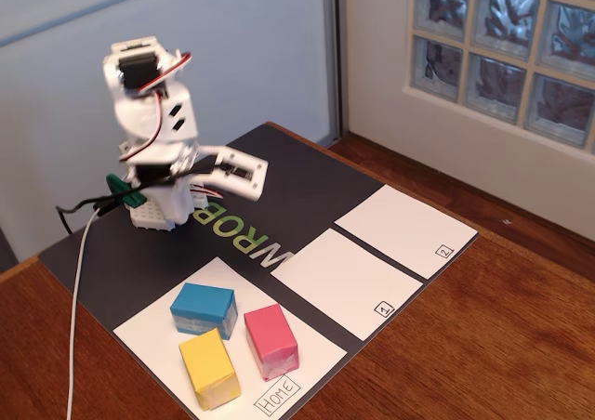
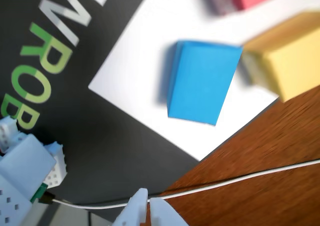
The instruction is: Move box blue to zone 2
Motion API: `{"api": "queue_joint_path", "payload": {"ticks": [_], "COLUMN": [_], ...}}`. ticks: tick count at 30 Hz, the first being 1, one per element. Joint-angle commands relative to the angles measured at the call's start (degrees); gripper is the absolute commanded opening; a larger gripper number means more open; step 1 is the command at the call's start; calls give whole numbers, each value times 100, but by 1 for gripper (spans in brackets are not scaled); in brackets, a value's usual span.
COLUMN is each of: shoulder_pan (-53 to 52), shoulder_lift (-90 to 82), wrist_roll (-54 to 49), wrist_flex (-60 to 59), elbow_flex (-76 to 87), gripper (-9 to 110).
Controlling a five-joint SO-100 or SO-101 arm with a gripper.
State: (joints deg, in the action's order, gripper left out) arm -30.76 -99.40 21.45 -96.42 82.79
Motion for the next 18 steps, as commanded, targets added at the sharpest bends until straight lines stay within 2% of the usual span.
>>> {"api": "queue_joint_path", "payload": {"ticks": [1,7,18], "shoulder_pan": [-167,-343,-387], "shoulder_lift": [88,422,1195], "wrist_roll": [123,439,-79], "wrist_flex": [246,686,1002], "elbow_flex": [-185,-185,-229], "gripper": [0,0,0]}}
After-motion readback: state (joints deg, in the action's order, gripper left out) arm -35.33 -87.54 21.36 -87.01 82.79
